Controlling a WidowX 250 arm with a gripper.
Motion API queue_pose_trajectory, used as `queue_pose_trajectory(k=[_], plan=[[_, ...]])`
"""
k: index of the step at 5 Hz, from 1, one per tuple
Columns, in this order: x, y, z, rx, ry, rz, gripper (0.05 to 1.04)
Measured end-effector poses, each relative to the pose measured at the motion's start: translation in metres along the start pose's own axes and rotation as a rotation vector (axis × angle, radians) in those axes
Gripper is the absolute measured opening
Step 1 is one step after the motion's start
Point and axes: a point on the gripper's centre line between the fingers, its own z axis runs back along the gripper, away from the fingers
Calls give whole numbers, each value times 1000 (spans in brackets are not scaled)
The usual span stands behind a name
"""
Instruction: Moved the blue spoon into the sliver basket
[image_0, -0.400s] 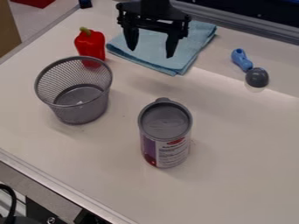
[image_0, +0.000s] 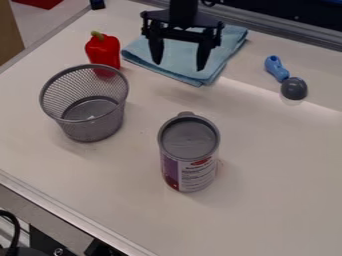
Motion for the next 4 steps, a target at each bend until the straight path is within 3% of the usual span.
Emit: queue_pose_trajectory(k=[1,2,3,4], plan=[[8,-29,6,-16,3,100,999],[12,-59,7,-42,-27,210,999],[18,-86,11,-106,-118,309,999],[22,-107,4,-143,-158,426,999]])
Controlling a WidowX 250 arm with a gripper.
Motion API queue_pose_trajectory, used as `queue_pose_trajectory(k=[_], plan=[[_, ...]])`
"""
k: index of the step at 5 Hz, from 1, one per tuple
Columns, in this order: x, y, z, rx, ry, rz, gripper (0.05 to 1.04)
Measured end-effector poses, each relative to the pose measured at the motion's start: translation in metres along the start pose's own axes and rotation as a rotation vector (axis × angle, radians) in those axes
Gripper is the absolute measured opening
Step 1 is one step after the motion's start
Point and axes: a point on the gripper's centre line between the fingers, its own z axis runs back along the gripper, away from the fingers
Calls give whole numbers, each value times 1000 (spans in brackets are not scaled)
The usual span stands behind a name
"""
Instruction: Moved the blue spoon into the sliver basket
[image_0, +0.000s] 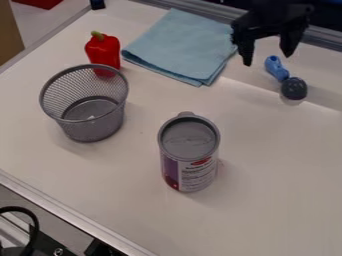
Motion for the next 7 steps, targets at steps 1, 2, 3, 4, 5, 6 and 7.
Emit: queue_pose_trajectory(k=[1,2,3,4,5,6,7], plan=[[-3,-17,-11,14,-40,70,999],[-1,-24,-21,63,-49,108,999],[4,-25,-32,95,-84,149,999],[7,-22,-49,172,-96,184,952],[6,-21,-52,169,-103,199,691],[5,-19,-53,168,-62,217,412],[8,-16,-53,158,-20,211,311]])
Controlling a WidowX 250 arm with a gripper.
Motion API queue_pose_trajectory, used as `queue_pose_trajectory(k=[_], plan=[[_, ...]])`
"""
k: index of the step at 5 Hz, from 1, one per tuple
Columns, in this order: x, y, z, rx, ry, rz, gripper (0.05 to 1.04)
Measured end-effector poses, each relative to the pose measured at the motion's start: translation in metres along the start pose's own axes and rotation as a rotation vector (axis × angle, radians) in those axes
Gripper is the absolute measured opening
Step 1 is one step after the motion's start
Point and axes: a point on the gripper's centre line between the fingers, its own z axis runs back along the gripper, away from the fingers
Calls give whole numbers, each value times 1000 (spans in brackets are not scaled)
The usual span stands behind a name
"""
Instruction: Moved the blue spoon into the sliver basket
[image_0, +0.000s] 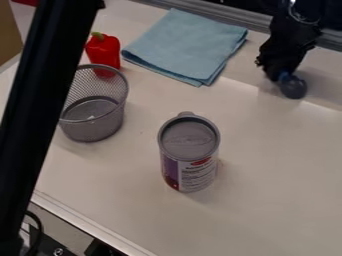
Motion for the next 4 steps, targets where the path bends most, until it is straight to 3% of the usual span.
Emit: queue_pose_trajectory(k=[1,2,3,4], plan=[[4,2,0,-7,30,-16,311],[15,5,20,-63,38,-31,311],[33,16,55,-132,31,-29,311],[43,46,77,-134,56,-58,311]])
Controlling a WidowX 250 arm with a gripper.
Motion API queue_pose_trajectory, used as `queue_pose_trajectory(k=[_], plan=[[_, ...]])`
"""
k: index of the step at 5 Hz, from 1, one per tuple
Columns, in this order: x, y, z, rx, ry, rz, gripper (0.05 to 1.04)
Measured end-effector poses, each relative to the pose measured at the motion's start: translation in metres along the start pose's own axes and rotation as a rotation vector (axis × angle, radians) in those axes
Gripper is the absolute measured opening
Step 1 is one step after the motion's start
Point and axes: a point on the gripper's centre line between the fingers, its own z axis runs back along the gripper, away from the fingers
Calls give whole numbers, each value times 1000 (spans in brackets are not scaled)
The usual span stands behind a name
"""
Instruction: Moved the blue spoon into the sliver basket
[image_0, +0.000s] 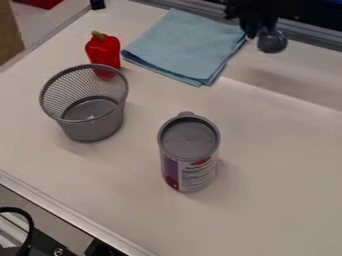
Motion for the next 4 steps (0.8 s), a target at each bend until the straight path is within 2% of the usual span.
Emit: queue_pose_trajectory(k=[1,2,3,4], plan=[[11,42,24,40,-15,-59,311],[18,88,32,27,-8,-180,311],[29,131,31,18,-34,-285,311],[36,166,40,7,-39,-329,311]])
